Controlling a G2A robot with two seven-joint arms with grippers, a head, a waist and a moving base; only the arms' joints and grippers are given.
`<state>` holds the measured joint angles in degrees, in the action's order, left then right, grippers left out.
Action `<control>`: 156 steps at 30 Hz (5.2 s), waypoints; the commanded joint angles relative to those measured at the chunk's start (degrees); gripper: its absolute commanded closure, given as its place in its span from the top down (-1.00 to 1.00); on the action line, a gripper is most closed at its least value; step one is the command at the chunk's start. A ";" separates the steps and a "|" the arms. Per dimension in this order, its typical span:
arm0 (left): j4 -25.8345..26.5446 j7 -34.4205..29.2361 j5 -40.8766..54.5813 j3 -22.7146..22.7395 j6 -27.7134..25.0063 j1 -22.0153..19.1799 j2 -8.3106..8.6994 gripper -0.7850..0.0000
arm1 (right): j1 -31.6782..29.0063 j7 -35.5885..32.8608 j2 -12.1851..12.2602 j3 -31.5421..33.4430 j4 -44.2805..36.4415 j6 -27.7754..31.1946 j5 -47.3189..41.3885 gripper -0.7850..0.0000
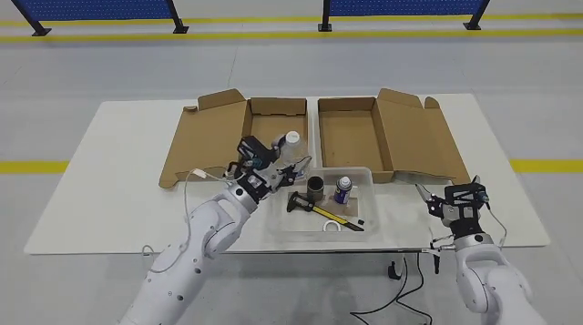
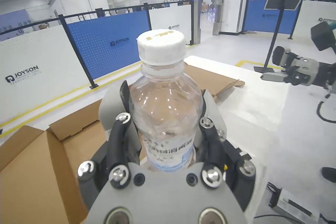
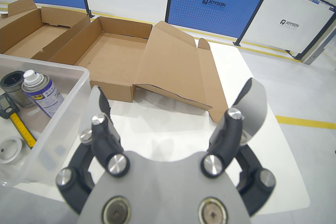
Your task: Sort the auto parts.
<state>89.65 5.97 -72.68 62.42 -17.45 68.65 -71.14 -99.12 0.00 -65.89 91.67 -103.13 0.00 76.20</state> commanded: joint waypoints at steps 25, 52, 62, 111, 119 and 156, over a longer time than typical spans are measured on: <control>-35.91 4.65 -2.32 -10.52 20.66 -19.69 -7.47 -1.00 | 0.00 0.00 0.00 0.00 0.00 0.00 0.00 1.00; -55.24 11.92 0.60 -11.58 19.14 -26.21 -11.88 1.00 | 0.00 0.00 0.00 0.00 0.00 0.00 0.00 1.00; -54.20 14.46 2.15 -9.57 18.16 -26.10 -12.01 1.00 | 0.00 0.00 0.00 0.00 0.00 0.00 0.00 1.00; -10.40 -11.06 -4.63 -13.04 1.71 -3.59 -8.41 1.00 | 0.00 0.00 0.00 0.00 0.00 0.00 0.00 1.00; -19.50 -8.57 -4.44 -16.41 4.85 -8.10 -10.44 1.00 | 0.00 0.00 0.00 0.00 0.00 0.00 0.00 1.00; -32.50 -3.75 -2.93 -21.47 4.53 -14.17 -15.69 0.94 | 0.00 0.00 0.00 0.00 0.00 0.00 0.00 1.00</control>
<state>57.11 2.29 -75.45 40.98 -12.83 54.43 -86.80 -99.12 0.00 -65.89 91.67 -103.13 0.00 76.20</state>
